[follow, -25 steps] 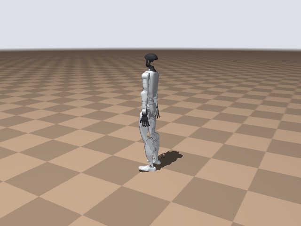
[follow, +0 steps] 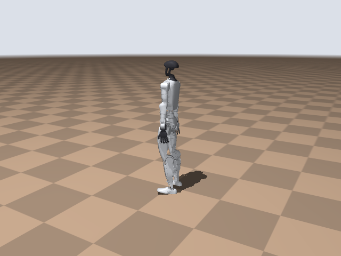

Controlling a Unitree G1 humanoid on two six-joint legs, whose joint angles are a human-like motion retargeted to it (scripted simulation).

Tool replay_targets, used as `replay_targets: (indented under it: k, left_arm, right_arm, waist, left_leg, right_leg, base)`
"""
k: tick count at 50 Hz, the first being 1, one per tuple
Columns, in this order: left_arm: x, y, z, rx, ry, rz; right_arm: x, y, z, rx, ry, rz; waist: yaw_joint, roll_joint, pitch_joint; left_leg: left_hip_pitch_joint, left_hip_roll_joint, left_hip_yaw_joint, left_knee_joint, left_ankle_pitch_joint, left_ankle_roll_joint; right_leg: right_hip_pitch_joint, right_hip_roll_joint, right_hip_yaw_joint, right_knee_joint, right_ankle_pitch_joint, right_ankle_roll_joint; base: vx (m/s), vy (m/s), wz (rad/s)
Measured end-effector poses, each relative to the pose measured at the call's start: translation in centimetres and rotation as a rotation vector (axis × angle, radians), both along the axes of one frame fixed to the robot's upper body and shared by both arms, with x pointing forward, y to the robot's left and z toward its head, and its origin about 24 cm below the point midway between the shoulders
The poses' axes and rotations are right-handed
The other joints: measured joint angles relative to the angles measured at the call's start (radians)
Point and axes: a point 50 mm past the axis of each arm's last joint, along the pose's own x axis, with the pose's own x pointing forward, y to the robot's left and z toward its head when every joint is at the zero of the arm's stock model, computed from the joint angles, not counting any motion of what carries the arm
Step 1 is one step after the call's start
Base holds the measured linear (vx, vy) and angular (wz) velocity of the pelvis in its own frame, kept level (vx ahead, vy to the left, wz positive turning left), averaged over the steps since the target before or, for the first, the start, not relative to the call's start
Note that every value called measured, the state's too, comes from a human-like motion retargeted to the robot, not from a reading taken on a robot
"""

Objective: Upper body actions

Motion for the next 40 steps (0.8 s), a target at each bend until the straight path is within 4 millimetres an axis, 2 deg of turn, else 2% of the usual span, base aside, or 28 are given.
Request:
replay_targets:
  k: [20, 40]
  left_arm:
    - [-0.54, -0.28, 0.03, -0.008, 0.02, 0.004]
    - [-0.21, -0.56, -0.03, -0.02, 0.009, 0.009]
  right_arm:
    - [-0.56, -0.06, 0.04, 0.002, 0.024, -0.008]
    - [-0.59, 0.07, 0.01, 0.011, 0.029, -0.001]
  waist:
    - [-0.003, 0.0, -0.007]
    - [-0.015, 0.008, -0.015]
  left_leg:
    - [-0.003, -0.002, -0.002, 0.001, -0.001, -0.001]
    - [-0.006, 0.0, -0.001, 0.0, 0.001, -0.004]
  right_leg:
    - [-0.003, 0.0, 0.006, 0.001, -0.001, 0.0]
    - [-0.009, 0.003, 0.016, 0.001, -0.001, -0.002]
  base:
    - [0.0, 0.0, 0.0]
    - [0.0, 0.0, 0.0]
